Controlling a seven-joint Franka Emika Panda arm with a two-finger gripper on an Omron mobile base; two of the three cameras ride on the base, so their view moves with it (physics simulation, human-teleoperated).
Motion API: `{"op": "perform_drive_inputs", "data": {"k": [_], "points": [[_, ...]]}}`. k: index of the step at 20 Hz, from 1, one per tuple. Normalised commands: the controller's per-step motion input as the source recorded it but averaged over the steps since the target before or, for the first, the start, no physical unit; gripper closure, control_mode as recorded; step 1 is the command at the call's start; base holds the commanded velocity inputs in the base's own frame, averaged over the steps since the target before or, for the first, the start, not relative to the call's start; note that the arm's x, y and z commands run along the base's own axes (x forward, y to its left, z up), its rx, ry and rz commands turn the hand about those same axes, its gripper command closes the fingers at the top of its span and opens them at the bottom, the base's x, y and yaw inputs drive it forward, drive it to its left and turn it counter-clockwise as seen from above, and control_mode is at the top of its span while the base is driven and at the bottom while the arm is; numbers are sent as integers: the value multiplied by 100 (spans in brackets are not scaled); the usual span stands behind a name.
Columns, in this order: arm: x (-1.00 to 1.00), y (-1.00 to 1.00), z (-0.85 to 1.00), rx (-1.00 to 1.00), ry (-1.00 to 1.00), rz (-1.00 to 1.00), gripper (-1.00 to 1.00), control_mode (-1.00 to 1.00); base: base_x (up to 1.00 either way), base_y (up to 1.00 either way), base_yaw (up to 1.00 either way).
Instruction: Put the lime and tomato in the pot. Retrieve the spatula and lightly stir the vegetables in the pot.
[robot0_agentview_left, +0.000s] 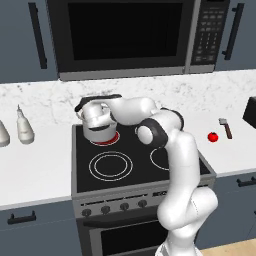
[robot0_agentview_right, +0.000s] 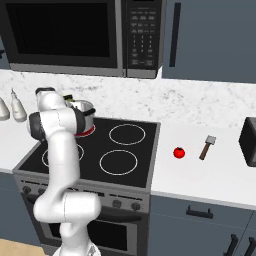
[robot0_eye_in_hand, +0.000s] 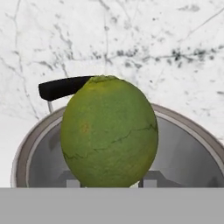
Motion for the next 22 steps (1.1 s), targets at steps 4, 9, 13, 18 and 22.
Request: {"op": "perform_drive_inputs", "data": {"k": [4,9,13,18,22], "points": [[19,-2,25,0,7,-6,-100,-100,0,0,0],[9,0,34,0,9,-5,-100,-100,0,0,0],[0,-2,58,0,6,-4,-100,-100,0,0,0],[0,-9,77,0,5,-6,-100,-100,0,0,0],[-20,-13,92,0,0,-3,-100,-100,0,0,0]]}}
